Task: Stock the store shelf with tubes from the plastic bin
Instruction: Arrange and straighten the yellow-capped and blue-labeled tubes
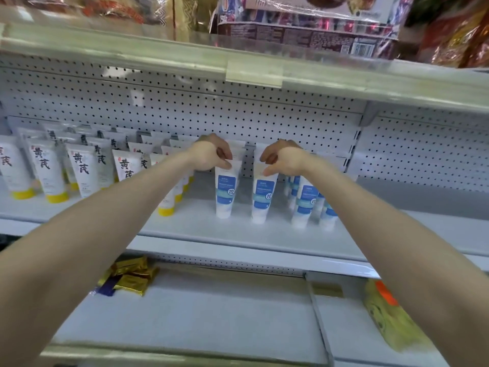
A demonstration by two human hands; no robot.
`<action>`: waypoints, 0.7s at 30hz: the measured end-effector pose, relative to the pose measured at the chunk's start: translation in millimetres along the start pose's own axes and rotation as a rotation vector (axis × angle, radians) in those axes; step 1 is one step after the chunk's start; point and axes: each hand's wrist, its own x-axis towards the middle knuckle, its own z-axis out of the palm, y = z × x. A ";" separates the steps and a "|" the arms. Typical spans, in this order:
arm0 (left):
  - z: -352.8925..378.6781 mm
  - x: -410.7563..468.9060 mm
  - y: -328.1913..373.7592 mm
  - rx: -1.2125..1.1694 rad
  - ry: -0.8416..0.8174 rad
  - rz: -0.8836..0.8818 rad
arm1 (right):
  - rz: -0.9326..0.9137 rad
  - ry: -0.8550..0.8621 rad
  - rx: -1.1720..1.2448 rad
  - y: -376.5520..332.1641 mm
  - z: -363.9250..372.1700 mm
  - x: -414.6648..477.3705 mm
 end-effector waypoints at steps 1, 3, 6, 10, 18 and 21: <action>-0.5 1.0 -0.6 0.004 -0.009 -0.001 | 0.004 0.000 -0.006 -1.1 1.4 1.3; -1.3 3.6 -3.7 0.011 -0.034 -0.006 | 0.020 -0.004 -0.028 -3.3 3.7 3.2; -0.7 6.3 -9.8 -0.015 -0.069 -0.017 | 0.046 -0.026 -0.057 -4.0 6.6 5.7; 2.9 6.4 -18.0 -0.106 -0.094 -0.023 | 0.078 -0.036 -0.096 -5.9 13.7 6.0; 2.7 7.6 -25.5 -0.212 -0.113 -0.007 | 0.094 -0.038 0.002 -14.0 14.1 7.2; 2.3 6.9 -26.5 -0.227 -0.126 -0.008 | 0.106 -0.032 0.015 -13.6 16.6 10.0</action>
